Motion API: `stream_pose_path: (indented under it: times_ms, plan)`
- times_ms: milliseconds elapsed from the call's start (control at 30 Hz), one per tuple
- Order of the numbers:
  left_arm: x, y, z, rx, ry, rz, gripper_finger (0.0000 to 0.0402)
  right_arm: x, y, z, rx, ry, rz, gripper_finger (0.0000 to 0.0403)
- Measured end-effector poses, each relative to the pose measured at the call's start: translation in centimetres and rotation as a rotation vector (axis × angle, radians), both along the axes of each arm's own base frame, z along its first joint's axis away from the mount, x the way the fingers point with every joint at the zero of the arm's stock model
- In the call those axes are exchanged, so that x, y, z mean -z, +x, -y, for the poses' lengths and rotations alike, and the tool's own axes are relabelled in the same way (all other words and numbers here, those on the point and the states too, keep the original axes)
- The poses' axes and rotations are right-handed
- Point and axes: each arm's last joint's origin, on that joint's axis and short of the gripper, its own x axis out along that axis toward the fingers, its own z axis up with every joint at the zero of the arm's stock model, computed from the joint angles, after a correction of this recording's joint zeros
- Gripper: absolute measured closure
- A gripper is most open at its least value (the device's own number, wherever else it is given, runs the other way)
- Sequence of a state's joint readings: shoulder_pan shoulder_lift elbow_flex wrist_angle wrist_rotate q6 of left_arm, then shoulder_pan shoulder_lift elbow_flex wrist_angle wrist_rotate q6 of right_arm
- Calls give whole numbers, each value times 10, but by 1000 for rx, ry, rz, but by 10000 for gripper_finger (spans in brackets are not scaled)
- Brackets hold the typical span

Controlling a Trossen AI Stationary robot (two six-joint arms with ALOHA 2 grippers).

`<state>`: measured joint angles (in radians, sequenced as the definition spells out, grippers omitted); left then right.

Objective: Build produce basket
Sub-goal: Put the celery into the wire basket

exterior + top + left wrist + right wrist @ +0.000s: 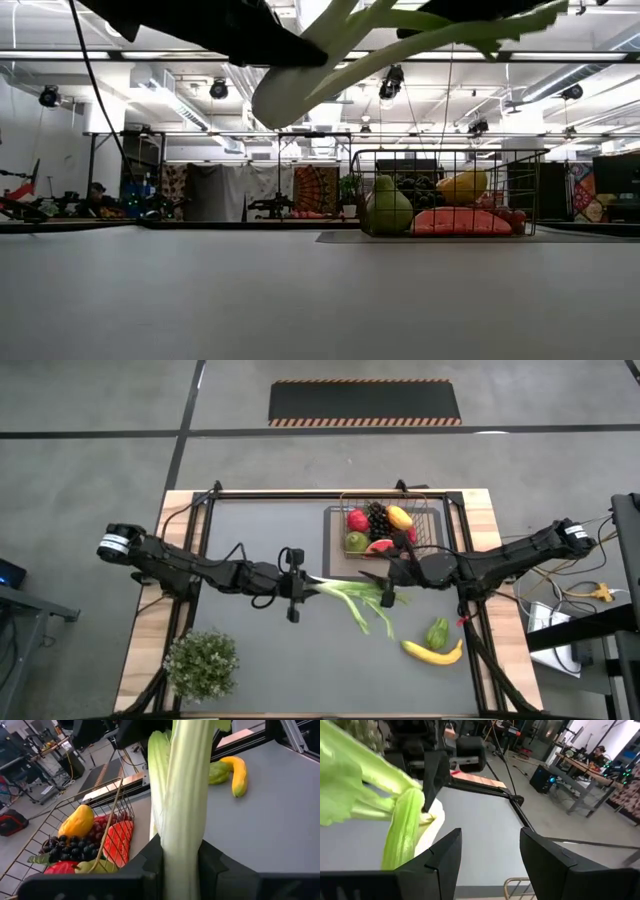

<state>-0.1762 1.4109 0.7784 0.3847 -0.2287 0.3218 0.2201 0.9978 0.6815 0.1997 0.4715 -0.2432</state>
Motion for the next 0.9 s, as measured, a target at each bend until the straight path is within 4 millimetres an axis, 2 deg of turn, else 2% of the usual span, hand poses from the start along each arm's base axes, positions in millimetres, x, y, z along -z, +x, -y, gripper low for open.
stream_pose_path:
  times_ms: [300, 533, 700, 900]
  plan:
    - [0, 0, -2, 29, 25, -4, 356, 11, 8, -1, -30, -57, -63, 216]
    - [3, 0, -8, 72, 21, -13, 356, 10, 9, -4, -117, 48, -25, 216]
    - [6, -8, -13, 65, 43, -12, 356, 10, 8, -4, -102, 108, -17, 216]
    - [0, -22, -16, 80, 41, 56, 356, 10, 8, -2, -25, 128, -3, 213]
